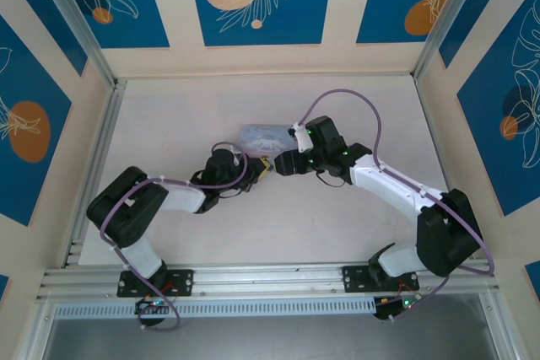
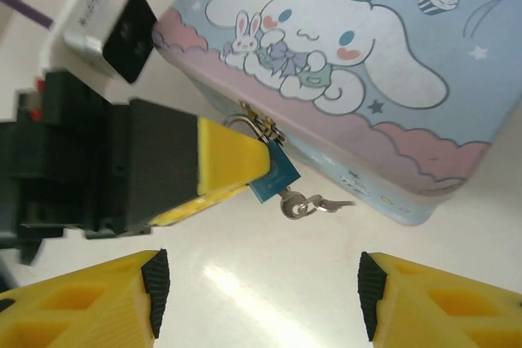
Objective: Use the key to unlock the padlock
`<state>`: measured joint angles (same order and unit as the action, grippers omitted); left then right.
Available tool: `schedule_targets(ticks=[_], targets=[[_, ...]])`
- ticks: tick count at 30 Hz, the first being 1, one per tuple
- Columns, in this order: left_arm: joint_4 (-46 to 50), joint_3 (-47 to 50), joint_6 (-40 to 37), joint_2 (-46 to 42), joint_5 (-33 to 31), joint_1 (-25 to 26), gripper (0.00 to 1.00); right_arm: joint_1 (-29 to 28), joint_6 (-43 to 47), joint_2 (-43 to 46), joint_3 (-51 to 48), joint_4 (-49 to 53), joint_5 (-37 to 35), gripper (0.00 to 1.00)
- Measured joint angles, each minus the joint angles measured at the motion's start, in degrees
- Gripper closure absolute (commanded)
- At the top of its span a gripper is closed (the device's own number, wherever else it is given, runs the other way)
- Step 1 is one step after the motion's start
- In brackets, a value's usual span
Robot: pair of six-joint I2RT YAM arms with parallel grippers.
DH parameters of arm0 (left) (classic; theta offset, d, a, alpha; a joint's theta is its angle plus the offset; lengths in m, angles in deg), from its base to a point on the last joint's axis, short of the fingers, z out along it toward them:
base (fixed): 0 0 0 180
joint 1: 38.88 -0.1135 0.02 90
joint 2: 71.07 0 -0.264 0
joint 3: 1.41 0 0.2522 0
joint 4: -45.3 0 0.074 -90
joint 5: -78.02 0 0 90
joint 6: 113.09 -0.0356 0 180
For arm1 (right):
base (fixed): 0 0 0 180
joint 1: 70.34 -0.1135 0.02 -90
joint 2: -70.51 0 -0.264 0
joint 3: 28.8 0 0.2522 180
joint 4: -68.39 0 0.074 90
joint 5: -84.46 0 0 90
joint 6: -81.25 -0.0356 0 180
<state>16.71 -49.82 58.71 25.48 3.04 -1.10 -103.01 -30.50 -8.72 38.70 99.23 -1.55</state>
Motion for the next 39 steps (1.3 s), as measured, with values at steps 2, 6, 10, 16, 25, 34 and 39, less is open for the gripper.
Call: schedule_targets(ticks=[2, 6, 10, 16, 25, 34, 39], targets=[[3.5, -0.2, -2.6, -0.1, 1.0, 0.0, 0.83, 0.0, -3.5, 0.5, -2.1, -1.6, 1.7, 0.33], [9.9, -0.8, -7.5, -0.9, 3.0, 0.0, 0.67, -1.1, -10.7, 0.3, -6.6, -5.8, 4.3, 0.32], [13.2, -0.8, -10.6, -3.2, 4.0, 0.1, 0.51, -3.0, -16.9, -1.6, -9.2, -10.3, 5.7, 0.32], [19.2, 0.2, -14.2, -9.3, 2.5, -0.1, 0.2, -4.9, -23.3, -3.7, -11.6, -15.2, 6.0, 0.32], [32.5, 0.7, -19.1, -23.2, -1.9, -0.2, 0.0, -2.3, -26.3, -9.2, -10.4, -17.5, 3.8, 0.32], [42.0, -0.6, -22.3, -25.2, -4.5, -2.1, 0.0, 6.0, -24.4, -14.9, 1.2, -16.4, 4.0, 0.35], [44.4, -4.6, -24.2, -24.4, -4.8, -3.7, 0.0, 5.8, -23.1, -13.2, -1.9, -18.9, 5.5, 0.4]])
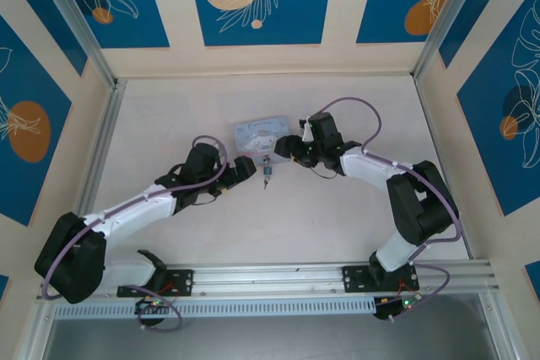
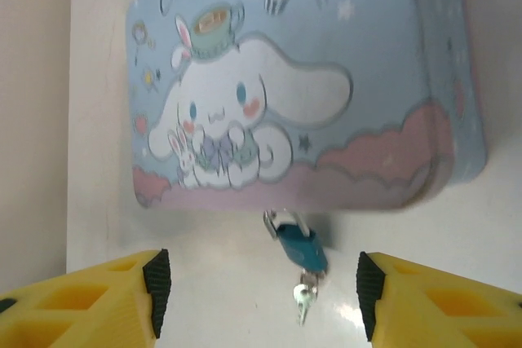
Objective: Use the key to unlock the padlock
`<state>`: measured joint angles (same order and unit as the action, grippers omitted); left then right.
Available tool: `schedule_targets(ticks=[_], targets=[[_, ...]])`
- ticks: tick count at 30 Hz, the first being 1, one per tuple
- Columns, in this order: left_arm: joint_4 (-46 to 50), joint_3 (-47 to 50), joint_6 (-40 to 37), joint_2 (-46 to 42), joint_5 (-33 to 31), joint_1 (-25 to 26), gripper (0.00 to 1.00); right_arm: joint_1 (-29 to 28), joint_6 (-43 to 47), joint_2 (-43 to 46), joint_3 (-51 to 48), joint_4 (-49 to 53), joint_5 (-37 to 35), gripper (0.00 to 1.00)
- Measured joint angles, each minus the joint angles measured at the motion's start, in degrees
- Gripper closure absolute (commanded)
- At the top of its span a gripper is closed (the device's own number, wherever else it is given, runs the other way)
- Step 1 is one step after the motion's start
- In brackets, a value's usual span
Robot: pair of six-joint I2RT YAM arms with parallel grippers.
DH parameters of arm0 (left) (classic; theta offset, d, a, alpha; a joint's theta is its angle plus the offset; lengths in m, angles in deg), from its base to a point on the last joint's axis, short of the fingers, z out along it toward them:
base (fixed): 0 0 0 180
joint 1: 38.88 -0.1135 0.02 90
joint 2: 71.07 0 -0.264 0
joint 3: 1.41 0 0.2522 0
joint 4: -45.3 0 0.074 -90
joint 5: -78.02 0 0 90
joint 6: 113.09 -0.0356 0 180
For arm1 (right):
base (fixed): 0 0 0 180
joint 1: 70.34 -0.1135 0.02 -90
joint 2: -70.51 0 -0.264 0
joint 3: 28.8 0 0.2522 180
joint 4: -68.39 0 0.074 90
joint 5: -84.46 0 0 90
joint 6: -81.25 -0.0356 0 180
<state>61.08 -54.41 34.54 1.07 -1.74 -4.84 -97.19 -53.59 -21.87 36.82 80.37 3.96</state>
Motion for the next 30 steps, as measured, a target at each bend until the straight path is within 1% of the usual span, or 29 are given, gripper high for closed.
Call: schedule_targets(ticks=[5, 8, 16, 23, 30], targets=[[0.9, -4.8, -2.1, 2.8, 0.1, -2.6, 0.0, -1.1, 0.2, -0.1, -5.7, -2.4, 1.0, 0.43], [2.1, -8.1, -3.6, 5.6, 0.7, -4.1, 0.0, -2.6, 0.7, -2.0, -6.2, -3.8, 0.9, 0.47], [4.5, -14.9, -7.3, 12.7, 2.1, -7.4, 0.0, -6.4, 3.5, -8.4, -3.8, -5.3, -1.4, 0.5], [4.7, -16.2, -8.3, 17.2, 3.2, -9.0, 0.0, -8.1, 6.0, -11.7, -0.4, -5.5, -4.2, 0.52], [4.8, -16.8, -8.6, 18.6, 4.1, -9.3, 0.0, -8.8, 7.2, -13.2, 1.1, -6.6, -6.9, 0.52]])
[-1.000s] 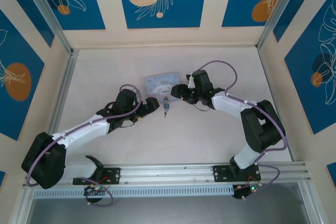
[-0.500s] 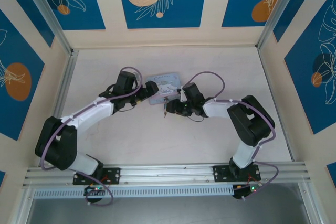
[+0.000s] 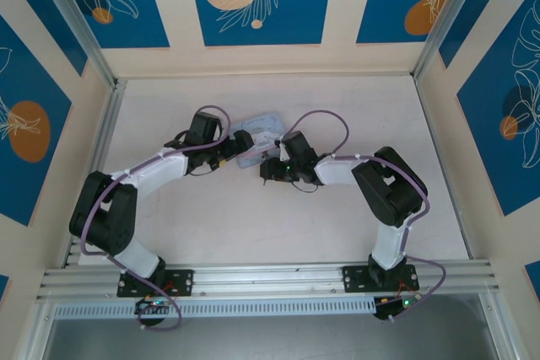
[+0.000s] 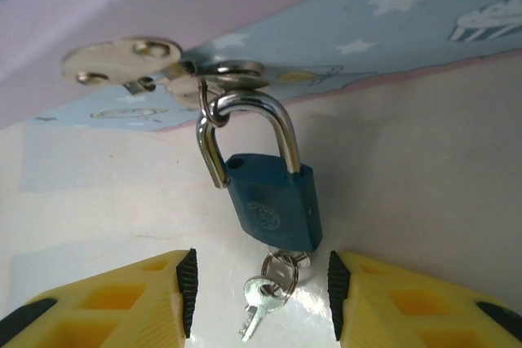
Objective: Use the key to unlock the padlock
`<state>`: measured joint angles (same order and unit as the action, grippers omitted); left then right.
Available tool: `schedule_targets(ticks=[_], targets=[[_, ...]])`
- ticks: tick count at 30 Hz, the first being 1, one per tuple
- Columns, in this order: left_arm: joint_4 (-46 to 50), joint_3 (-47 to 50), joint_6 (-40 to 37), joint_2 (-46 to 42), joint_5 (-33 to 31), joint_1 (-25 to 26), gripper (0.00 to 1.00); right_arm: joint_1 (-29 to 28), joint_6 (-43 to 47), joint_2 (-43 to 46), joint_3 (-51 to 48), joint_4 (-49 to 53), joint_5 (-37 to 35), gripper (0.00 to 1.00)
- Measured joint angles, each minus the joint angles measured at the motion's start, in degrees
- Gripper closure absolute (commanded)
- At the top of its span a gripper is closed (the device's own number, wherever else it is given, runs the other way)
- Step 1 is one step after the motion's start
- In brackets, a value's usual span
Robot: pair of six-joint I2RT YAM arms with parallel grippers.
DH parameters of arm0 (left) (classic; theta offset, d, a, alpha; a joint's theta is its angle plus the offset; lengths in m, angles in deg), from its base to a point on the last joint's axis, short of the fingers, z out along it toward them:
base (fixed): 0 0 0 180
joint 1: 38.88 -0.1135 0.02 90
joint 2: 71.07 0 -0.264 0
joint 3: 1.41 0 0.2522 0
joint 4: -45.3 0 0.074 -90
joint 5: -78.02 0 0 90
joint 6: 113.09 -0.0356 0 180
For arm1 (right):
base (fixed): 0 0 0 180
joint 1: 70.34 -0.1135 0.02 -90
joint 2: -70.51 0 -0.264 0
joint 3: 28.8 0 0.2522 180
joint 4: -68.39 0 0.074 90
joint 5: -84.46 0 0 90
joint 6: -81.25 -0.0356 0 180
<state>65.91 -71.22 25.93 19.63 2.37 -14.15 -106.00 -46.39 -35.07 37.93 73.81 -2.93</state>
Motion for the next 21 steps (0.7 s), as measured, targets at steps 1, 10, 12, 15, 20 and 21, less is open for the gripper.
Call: schedule_targets(ticks=[1, 10, 12, 15, 20, 21], targets=[[0.0, 0.0, -0.1, 0.0, 0.2, 0.0, 0.0, 0.0, 0.0, -0.2, 0.2, -0.3, -0.5, 0.52], [0.0, 0.0, -0.1, 0.0, 0.6, -0.5, 0.0, -0.1, 0.4, -2.7, 1.9, -3.3, -3.6, 0.66], [0.0, 0.0, -0.1, 0.0, 0.6, -0.6, 0.0, -0.1, 0.7, -2.8, 1.8, -3.7, -4.0, 0.73], [0.1, 0.0, -0.2, 0.0, 0.6, -0.7, 0.0, -0.1, 0.8, -2.8, 1.5, -4.1, -4.3, 0.83], [2.5, -1.0, -1.7, 0.0, -0.9, -0.9, 0.0, 0.4, 0.0, -1.7, -0.4, -5.3, -4.2, 1.0], [3.2, -1.5, -2.2, 0.0, -1.4, -1.0, 0.0, 0.5, 0.0, -1.6, -0.7, -5.3, -4.2, 1.0]])
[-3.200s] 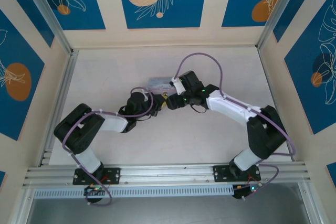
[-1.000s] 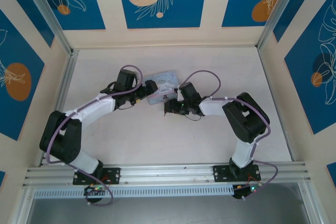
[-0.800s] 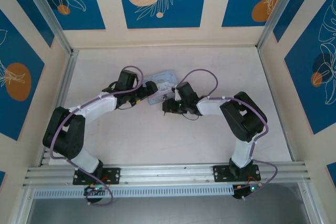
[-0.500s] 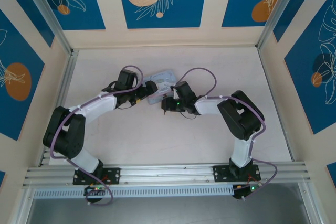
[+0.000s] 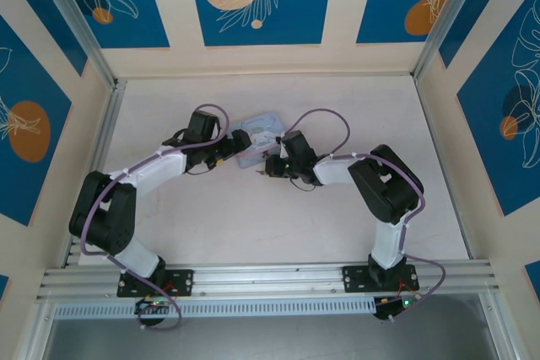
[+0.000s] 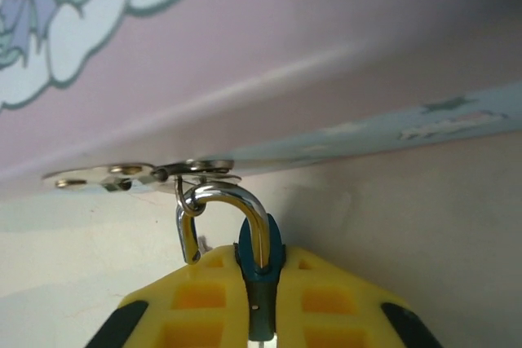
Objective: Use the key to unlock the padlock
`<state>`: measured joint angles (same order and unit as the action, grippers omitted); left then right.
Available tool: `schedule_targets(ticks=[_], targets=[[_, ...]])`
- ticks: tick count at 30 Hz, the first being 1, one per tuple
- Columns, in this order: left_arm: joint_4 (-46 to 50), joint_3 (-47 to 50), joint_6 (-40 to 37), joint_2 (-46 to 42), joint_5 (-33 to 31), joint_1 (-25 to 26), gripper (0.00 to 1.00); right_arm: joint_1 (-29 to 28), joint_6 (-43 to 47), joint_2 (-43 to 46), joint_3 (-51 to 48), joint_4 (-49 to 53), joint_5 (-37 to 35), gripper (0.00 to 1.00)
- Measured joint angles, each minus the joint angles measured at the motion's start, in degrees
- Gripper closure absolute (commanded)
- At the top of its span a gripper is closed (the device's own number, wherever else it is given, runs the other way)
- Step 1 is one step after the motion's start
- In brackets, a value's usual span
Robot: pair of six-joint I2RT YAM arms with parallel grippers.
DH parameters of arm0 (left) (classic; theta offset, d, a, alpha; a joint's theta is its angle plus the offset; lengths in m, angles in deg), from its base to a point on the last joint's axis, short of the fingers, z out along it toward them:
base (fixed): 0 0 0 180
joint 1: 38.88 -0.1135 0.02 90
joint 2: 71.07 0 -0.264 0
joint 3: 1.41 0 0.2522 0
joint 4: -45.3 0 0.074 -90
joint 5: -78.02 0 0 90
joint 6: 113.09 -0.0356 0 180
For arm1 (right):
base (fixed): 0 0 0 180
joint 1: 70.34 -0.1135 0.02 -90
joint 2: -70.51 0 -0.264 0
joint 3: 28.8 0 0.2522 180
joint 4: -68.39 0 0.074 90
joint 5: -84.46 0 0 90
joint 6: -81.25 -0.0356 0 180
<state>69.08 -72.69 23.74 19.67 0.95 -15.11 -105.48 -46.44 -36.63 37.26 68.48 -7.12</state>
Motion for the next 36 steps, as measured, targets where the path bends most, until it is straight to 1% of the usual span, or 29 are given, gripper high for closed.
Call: schedule_targets(ticks=[10, 18, 24, 28, 32, 36], targets=[[6.5, -3.7, -5.3, 0.5, -8.4, 0.2, 0.0, 1.5, -1.8, 1.3, -1.5, 0.2, 1.2, 1.0], [8.6, -6.0, -7.8, 5.7, -13.4, 2.6, 0.0, 3.4, -7.6, 1.3, -3.8, -3.6, 6.0, 1.0], [8.3, -6.3, -8.0, 7.3, -16.0, 5.0, 0.0, 5.0, -14.7, 1.0, -6.1, -8.8, 9.9, 1.0], [7.1, -5.7, -7.7, 7.3, -17.0, 5.9, 0.0, 6.0, -20.6, -0.3, -7.8, -14.7, 12.9, 1.0], [5.5, -5.0, -6.8, 7.3, -17.2, 6.1, 0.04, 6.7, -25.9, -2.6, -8.7, -21.4, 15.2, 1.0], [4.7, -4.8, -6.4, 7.3, -17.1, 6.2, 0.07, 7.7, -29.5, -4.1, -8.7, -25.1, 15.8, 1.0]])
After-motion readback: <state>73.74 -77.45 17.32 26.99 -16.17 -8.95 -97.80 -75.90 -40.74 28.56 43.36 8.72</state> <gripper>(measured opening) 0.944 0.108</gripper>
